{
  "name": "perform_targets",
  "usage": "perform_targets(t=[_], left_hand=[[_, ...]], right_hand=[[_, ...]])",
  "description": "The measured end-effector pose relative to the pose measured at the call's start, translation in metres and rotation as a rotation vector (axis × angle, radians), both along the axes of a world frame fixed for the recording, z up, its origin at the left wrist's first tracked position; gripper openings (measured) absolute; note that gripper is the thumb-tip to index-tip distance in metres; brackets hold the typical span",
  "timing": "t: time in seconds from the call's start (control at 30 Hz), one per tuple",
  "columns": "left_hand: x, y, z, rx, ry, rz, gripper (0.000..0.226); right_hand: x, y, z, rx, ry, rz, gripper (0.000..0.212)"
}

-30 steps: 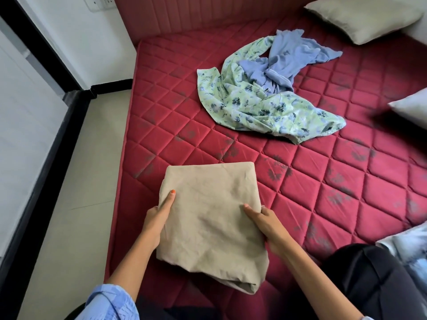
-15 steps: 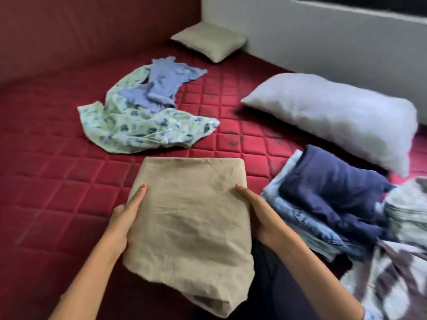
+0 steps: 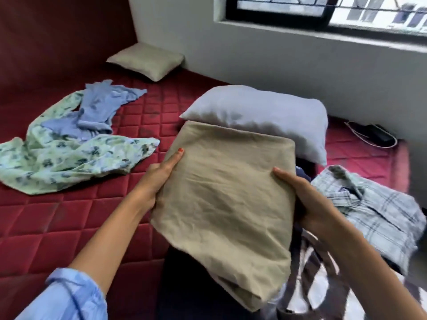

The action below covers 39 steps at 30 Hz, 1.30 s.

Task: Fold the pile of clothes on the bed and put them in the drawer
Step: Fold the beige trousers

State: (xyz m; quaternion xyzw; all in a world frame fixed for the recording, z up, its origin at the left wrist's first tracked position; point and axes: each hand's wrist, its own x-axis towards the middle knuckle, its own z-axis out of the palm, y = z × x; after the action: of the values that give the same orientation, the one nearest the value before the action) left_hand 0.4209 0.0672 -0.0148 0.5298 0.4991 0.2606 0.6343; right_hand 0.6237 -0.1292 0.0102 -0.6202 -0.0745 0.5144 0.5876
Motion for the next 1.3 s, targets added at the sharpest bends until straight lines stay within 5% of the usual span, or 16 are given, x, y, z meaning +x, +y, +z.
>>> perform_targets(t=[0.27, 0.67, 0.87, 0.97, 1.1, 1.3], left_hand=[[0.112, -0.01, 0.022, 0.02, -0.049, -0.151, 0.051], [0.166, -0.037, 0.056, 0.122, -0.017, -0.313, 0.04], [0.181, -0.033, 0.097, 0.313, 0.013, -0.509, 0.059], [0.182, -0.024, 0.089, 0.323, 0.05, -0.474, 0.074], [0.179, -0.014, 0.063, 0.219, 0.11, -0.353, 0.034], [0.178, 0.009, 0.005, 0.176, 0.269, -0.272, 0.049]], right_hand=[[0.084, -0.031, 0.029, 0.023, -0.071, -0.115, 0.042], [0.123, -0.076, 0.038, 0.11, -0.043, -0.193, 0.026], [0.14, -0.079, 0.056, 0.272, -0.071, -0.262, 0.032], [0.137, -0.069, 0.05, 0.246, -0.057, -0.232, 0.026], [0.132, -0.048, 0.021, 0.136, -0.012, -0.215, 0.026], [0.135, -0.021, -0.043, 0.016, 0.021, -0.162, 0.024]])
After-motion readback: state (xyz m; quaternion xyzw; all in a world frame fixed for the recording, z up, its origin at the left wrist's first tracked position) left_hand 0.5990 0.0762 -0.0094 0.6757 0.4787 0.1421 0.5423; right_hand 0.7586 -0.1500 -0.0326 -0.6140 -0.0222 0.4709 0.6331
